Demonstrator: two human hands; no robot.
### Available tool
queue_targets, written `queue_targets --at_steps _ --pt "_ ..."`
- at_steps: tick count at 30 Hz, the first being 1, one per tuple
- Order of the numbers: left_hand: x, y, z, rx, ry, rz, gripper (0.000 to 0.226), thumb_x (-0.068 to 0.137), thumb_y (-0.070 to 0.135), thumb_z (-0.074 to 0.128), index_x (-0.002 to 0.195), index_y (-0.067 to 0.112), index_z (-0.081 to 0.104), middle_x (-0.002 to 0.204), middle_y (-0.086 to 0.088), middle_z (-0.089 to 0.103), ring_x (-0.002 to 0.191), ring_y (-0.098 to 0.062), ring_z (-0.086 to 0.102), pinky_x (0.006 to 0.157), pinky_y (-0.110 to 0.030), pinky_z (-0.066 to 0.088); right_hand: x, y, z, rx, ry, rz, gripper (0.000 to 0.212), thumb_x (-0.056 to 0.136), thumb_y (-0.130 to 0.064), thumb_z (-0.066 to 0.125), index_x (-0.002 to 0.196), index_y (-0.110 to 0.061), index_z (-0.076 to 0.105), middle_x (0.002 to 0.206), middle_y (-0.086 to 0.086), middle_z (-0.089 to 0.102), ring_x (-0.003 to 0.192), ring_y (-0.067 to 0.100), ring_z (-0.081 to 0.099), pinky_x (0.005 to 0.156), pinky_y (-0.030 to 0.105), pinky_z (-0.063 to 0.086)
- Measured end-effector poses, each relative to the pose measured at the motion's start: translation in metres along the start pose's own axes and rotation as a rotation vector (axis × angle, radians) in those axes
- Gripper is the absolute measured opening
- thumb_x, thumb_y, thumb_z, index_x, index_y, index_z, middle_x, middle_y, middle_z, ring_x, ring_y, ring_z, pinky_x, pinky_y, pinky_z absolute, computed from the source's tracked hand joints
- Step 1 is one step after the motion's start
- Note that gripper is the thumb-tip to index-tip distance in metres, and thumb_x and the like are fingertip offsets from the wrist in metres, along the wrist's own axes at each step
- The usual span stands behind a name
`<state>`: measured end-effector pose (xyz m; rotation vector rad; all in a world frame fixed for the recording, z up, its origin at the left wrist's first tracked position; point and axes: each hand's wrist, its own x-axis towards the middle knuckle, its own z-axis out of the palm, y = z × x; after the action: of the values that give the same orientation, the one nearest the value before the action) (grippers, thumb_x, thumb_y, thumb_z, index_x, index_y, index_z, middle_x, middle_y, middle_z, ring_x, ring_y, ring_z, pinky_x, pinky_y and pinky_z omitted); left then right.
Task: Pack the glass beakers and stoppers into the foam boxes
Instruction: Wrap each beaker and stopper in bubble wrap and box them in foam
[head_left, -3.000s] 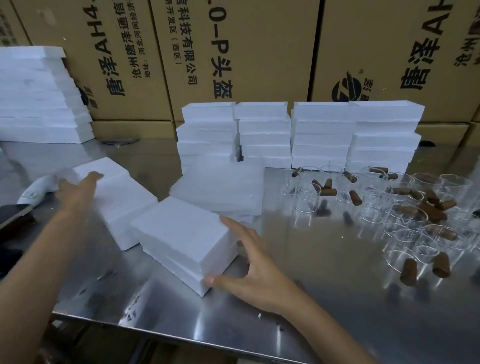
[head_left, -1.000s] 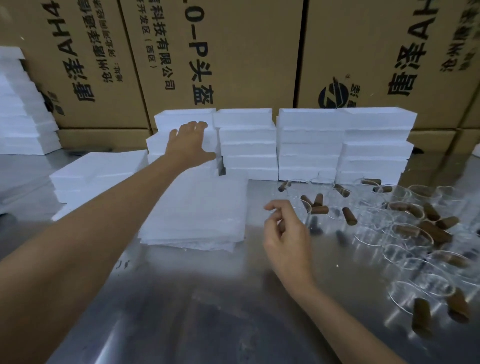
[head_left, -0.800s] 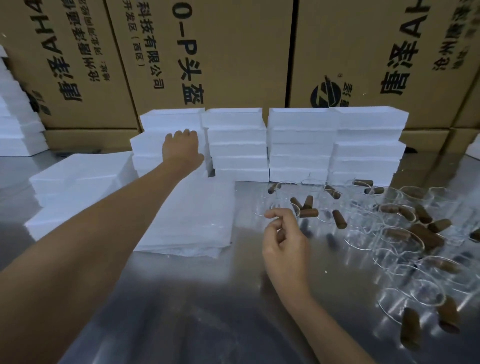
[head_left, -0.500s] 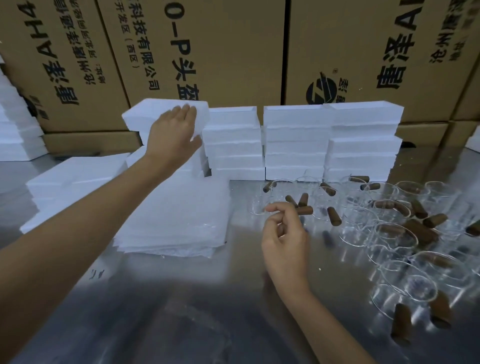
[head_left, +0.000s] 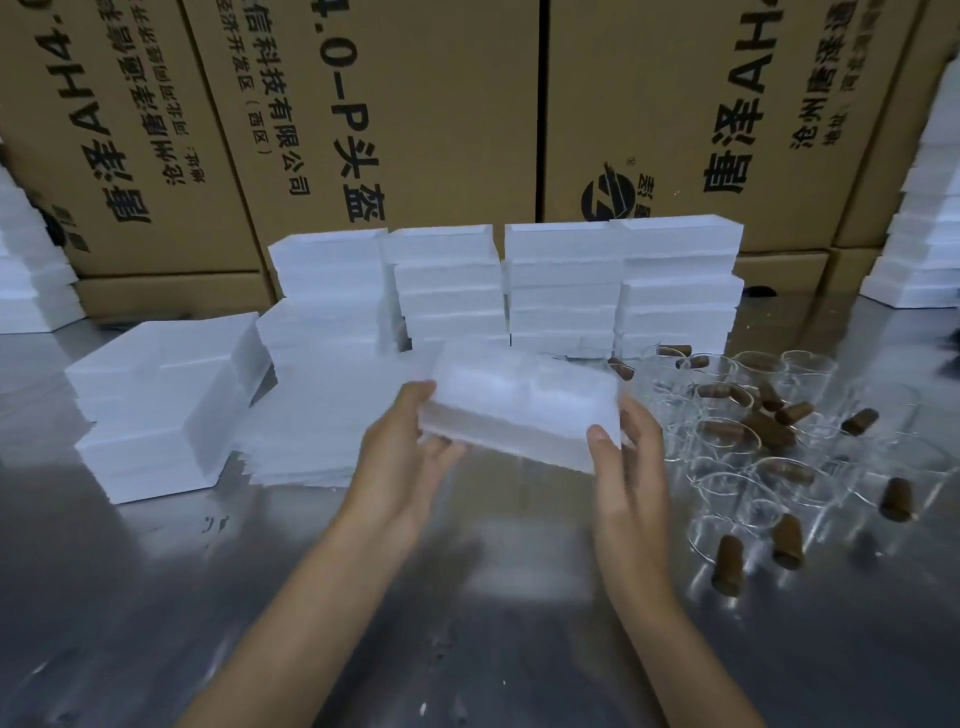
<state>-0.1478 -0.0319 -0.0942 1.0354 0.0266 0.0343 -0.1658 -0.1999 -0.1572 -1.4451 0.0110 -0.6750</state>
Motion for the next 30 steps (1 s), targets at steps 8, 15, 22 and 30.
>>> queue_targets --at_steps 8,15,22,30 --pt "-0.023 -0.037 -0.044 0.793 0.240 -0.083 0.017 0.095 0.027 0.058 0.110 0.022 0.063 0.116 -0.005 0.057 0.074 -0.020 0.063 0.080 -0.026 0.055 -0.004 0.013 -0.022 -0.328 0.034 0.103 0.014 0.092 -0.014 0.060 0.093 -0.026 0.067 0.107 -0.002 0.063 0.081 -0.010 0.056 0.069 0.007 0.042" --pt "0.031 0.019 -0.047 1.184 0.272 0.677 0.011 0.092 0.020 0.058 0.102 0.025 0.056 0.090 0.005 0.053 0.090 -0.018 0.052 0.069 -0.025 0.037 0.036 0.002 -0.006 -0.468 -0.049 0.086 0.027 0.096 -0.012 0.047 0.112 -0.029 0.060 0.118 -0.008 0.056 0.115 0.019 0.055 0.094 0.041 0.049" --pt "0.104 0.024 -0.038 1.267 0.158 0.179 0.030 0.088 0.042 0.069 0.103 0.017 0.061 0.091 0.006 0.058 0.089 -0.018 0.059 0.065 -0.028 0.040 0.097 0.018 0.021 -0.704 -0.304 0.147 0.052 0.088 0.001 0.041 0.135 -0.017 0.052 0.124 0.013 0.060 0.103 0.027 0.053 0.072 0.031 0.047" --pt "0.107 0.014 -0.056 1.283 0.253 0.183 0.017 0.084 0.020 0.069 0.073 0.009 0.063 0.069 0.001 0.059 0.061 -0.015 0.051 0.052 -0.022 0.036 0.105 0.035 0.024 -1.130 -0.359 0.042 0.026 0.088 -0.023 0.060 0.113 -0.018 0.066 0.119 0.010 0.049 0.120 0.029 0.036 0.099 0.036 0.035"
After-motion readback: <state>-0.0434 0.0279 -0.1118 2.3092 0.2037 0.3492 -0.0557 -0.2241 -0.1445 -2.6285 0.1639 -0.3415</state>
